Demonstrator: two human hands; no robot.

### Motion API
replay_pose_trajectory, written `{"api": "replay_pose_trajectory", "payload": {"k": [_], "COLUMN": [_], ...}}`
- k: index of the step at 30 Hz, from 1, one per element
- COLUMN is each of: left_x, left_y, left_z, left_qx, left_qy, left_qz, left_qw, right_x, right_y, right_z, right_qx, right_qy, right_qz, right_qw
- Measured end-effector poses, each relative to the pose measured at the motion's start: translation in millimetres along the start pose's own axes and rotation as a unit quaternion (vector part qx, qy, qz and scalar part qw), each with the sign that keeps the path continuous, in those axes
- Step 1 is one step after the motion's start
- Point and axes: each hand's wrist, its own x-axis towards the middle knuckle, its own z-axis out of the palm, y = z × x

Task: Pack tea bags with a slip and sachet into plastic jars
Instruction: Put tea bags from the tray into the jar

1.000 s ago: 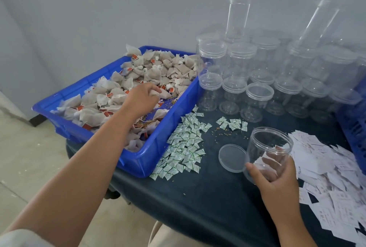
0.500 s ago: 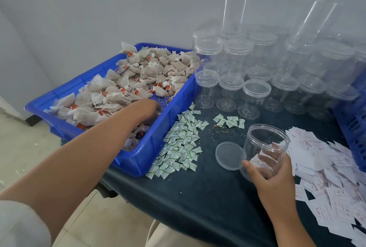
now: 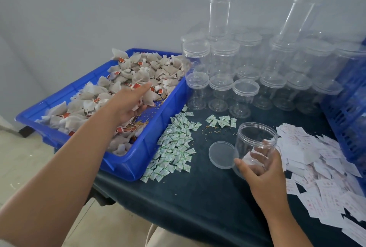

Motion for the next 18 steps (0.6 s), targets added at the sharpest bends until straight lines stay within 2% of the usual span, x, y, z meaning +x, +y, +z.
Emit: {"api": "replay_pose_trajectory", "payload": {"k": [3,6,8,12,15,18], "left_x": [-14.1,-28.8,-40.1,-60.7,-81.3,-96.8], "left_y": [16.5,30.5,34.2,29.6,23.0,14.2], "left_z": [10.0,28.1,47.6,90.8,122.1,154.9], "left_qx": [-0.049,-0.047,-0.002,0.129,0.172,0.271], "left_qy": [-0.047,-0.092,-0.114,-0.085,-0.152,-0.2], "left_qz": [0.021,0.054,0.083,0.152,0.171,0.196], "left_qw": [0.997,0.993,0.99,0.976,0.958,0.921], "right_x": [0.2,-0.6,-1.1,-0.3,-1.1,-2.5], "right_y": [1.8,0.6,-1.4,-4.9,-8.7,-10.9], "right_z": [0.2,1.7,1.9,0.5,0.4,0.2], "right_qx": [0.014,0.025,0.017,-0.001,-0.005,-0.011], "right_qy": [-0.024,-0.053,-0.067,-0.078,-0.084,-0.079], "right_qz": [-0.019,-0.048,-0.058,-0.066,-0.068,-0.075], "right_qw": [0.999,0.997,0.996,0.995,0.994,0.994]}}
